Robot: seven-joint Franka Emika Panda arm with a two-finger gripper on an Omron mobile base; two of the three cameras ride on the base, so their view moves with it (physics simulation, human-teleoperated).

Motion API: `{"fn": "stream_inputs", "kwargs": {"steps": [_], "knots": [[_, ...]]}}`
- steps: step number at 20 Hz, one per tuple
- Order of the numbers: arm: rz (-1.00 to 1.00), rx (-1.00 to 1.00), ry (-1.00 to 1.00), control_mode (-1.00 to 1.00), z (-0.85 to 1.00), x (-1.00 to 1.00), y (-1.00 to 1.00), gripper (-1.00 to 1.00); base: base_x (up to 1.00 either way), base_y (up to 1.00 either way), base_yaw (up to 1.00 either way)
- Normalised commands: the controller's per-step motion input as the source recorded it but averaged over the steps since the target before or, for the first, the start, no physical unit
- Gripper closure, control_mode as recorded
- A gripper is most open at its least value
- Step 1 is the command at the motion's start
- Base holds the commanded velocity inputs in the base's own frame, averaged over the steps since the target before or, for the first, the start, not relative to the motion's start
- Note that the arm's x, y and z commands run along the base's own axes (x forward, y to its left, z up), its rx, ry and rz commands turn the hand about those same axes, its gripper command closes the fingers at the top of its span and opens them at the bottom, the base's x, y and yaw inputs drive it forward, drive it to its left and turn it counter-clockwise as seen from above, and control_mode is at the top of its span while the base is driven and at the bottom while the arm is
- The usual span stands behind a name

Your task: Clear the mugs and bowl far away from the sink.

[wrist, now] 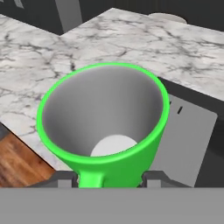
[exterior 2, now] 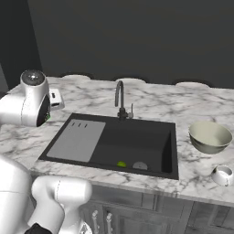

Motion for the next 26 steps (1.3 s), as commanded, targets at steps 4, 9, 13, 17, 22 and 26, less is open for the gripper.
{"fn": "stream_inputs", "kwargs": {"steps": [4,9,13,17,22,26], "knots": [[0.0,0.0,0.0,1.0,0.0,-0.02,0.0,1.0,-0.26,0.0,0.0],[0.0,0.0,0.0,1.0,0.0,0.0,0.0,1.0,-0.63,0.0,0.04],[0.0,0.0,0.0,1.0,0.0,0.0,0.0,1.0,-0.69,0.0,0.25],[0.0,0.0,0.0,1.0,0.0,0.0,0.0,1.0,-0.47,0.0,0.46],[0.0,0.0,0.0,1.0,0.0,0.0,0.0,1.0,-0.29,0.0,0.58],[0.0,0.0,0.0,1.0,0.0,0.0,0.0,1.0,-0.27,0.0,0.7]]}}
